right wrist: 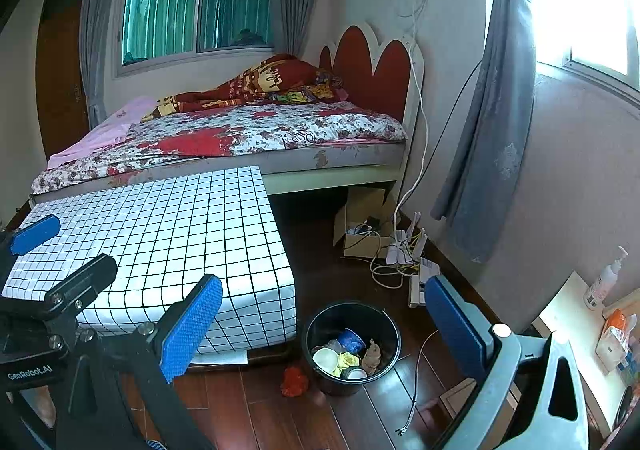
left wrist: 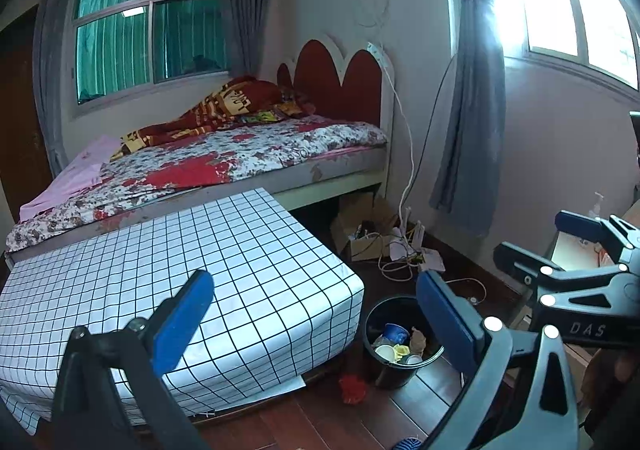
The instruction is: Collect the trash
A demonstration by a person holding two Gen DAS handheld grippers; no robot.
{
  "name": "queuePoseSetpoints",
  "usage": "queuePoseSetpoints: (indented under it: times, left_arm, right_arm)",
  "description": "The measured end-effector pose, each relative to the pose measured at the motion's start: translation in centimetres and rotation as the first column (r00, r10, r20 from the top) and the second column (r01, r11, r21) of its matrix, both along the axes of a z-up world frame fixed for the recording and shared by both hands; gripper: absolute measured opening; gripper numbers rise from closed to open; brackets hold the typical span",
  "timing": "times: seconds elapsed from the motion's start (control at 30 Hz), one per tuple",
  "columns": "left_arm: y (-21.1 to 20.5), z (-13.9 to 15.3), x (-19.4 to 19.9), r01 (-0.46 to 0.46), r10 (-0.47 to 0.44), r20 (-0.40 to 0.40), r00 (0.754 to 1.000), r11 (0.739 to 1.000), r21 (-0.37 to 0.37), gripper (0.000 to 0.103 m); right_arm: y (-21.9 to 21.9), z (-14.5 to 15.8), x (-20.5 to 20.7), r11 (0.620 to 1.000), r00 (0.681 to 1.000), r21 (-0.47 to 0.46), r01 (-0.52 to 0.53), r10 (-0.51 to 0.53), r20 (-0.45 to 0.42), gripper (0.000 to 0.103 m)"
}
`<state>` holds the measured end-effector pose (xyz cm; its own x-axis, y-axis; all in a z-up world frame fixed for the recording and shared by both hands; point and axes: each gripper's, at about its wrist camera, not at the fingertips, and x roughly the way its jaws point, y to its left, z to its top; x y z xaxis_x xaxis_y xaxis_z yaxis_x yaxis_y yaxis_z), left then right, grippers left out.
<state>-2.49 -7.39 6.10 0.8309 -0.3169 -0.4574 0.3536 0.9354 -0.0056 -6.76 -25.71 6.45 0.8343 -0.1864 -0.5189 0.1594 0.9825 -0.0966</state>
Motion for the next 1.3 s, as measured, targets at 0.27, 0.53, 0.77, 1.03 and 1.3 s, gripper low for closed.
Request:
queuePoseSetpoints:
  times: [0.27, 0.53, 0.77, 1.03, 1.3]
  left_arm:
    - [-0.52, -0.09, -0.21, 0.005, -0.005, -0.005, 1.000, 1.000, 0.002, 0.102]
    - [-0.82, -0.07, -0.31, 0.005, -0.005, -0.006, 1.000, 1.000, 0.002, 0.102]
    - [-0.96, -0.15, -0.38, 0.010, -0.010, -0.001, 1.000, 1.000, 0.005, 0.102]
    - [-0.77, -0.22, -0.29, 0.006, -0.006, 0.002, 1.000, 1.000, 0.006, 0.102]
    - [-0.87, -0.11, -0.35, 0.021, -0.021, 0.005, 1.000, 1.000, 0.011, 0.102]
  right_arm:
    - [-0.24, 0.10, 0.00, 1.000, 1.000, 0.005, 0.001, -0.001, -0.003, 0.102]
    - [-0.34, -0.21, -0.11, 1.000, 1.000, 0.010, 0.011, -0.011, -0.003, 0.102]
    - [-0.26, -0.24, -0.24, 1.000, 1.000, 0.011, 0.013, -0.013, -0.003, 0.102]
    - [-0.09, -0.26, -0.29, 1.000, 1.000, 0.013, 0.013, -0.013, -0.005, 0.102]
    - [-0.03, -0.47, -0.41, 1.000, 1.000, 0.014, 0.016, -0.016, -0.006, 0.102]
